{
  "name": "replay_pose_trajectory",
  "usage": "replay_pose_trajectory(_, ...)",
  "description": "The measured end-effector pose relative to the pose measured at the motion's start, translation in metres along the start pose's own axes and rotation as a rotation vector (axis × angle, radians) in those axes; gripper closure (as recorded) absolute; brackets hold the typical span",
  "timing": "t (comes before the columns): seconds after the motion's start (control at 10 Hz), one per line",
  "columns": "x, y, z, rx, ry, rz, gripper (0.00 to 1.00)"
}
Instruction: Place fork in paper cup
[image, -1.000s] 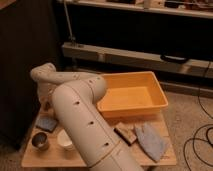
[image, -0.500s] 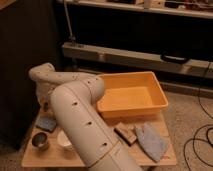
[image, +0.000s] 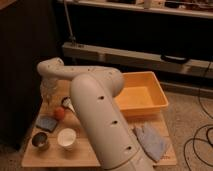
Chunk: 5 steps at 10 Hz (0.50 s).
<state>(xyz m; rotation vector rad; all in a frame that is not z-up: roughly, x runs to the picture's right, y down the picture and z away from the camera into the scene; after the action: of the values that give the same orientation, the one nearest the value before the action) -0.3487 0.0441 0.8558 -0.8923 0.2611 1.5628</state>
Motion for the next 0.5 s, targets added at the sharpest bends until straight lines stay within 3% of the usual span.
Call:
replay_pose_trajectory(0.2,0.008,0.001,-0.055,-0.076,-0.036,-0.039,1.0)
replay_pose_trajectory(0.3,0.017,0.002,-0.09,-0.131,-0.048,-0.071,1.0)
replay_pose_trajectory(0.5,0.034,-0.005,-0.132,-0.213,-0.055,-0.117,1.0)
